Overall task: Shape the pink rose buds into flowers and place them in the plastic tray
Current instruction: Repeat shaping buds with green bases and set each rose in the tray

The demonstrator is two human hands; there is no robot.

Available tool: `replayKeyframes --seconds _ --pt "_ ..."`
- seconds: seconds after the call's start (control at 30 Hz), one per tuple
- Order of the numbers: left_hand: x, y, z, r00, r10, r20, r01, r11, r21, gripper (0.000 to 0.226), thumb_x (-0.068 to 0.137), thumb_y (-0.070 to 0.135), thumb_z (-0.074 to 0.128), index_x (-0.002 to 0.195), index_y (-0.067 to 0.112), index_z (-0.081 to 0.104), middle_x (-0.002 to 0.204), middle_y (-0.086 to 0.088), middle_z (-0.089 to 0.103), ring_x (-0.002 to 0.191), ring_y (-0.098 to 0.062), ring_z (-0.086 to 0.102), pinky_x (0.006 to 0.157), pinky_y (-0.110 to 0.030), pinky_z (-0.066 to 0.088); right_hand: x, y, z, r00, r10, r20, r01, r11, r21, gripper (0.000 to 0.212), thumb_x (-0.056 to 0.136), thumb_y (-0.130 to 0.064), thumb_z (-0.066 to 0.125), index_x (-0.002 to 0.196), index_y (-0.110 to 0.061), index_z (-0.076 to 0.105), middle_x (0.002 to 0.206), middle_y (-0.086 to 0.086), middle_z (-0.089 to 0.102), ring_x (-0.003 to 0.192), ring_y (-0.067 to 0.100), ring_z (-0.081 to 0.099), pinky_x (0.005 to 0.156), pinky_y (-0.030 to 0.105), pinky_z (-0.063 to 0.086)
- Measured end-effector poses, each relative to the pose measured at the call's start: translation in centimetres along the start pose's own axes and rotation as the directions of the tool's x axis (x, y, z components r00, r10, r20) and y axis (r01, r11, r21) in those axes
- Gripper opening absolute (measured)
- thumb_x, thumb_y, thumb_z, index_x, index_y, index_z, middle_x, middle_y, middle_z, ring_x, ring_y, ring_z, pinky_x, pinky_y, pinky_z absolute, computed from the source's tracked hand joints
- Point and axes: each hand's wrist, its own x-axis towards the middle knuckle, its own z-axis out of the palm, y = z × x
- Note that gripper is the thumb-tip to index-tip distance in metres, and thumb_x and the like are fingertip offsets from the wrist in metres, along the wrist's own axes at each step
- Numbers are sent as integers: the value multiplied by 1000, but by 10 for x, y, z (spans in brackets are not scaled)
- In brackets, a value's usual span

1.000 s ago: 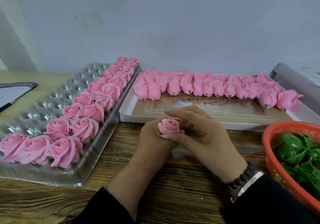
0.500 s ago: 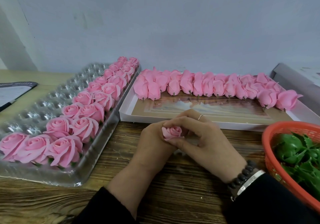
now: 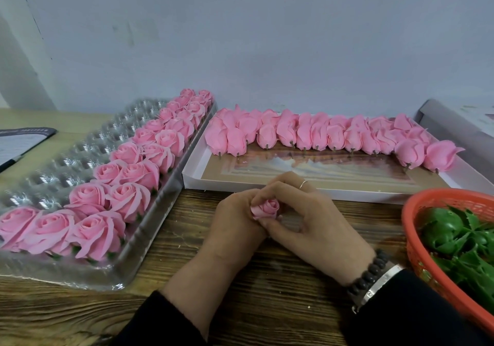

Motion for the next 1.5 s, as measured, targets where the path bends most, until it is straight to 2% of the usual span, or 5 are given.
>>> replayKeyframes --seconds 0.33,0.53,0.93,1.1,1.5 --pt "-1 0 2 999 -29 27 32 994 -101 24 73 1 72 93 14 69 85 -1 71 82 -9 66 71 -16 51 0 2 0 1000 28 -9 -28 999 27 18 78 -10 69 86 -26 64 91 -9 55 88 4 55 76 10 43" --pt "-3 1 4 1000 3 22 0 992 -123 37 69 -8 70 103 7 65 96 -10 69 94 -24 64 84 -45 50 1 6 -3 995 91 -34 -87 992 88 27 72 -3 68 81 -28 64 85 -12 60 89 3 56 77 8 40" --pt "-2 1 6 997 69 -43 -72 993 -90 60 67 -3 74 117 23 54 107 -3 61 101 -13 58 90 -32 49 1 11 2 976 147 -160 -129 985 114 25 64 -13 60 76 -35 60 83 -18 56 85 -2 56 74 5 39" --pt "-2 3 7 955 204 -214 -177 974 137 51 68 11 75 93 40 41 96 4 53 90 -4 49 76 -10 40 2 16 0 947 265 -183 -214 943 255 23 66 -15 62 82 -31 62 78 -5 63 71 7 58 66 24 50" --pt "-7 11 7 932 328 -152 -275 915 295 24 76 6 68 96 14 58 96 2 53 90 -16 50 75 -33 47 4 11 -1 924 360 -131 -272 858 436 22 77 6 65 80 -15 62 73 6 62 67 15 56 61 22 47"
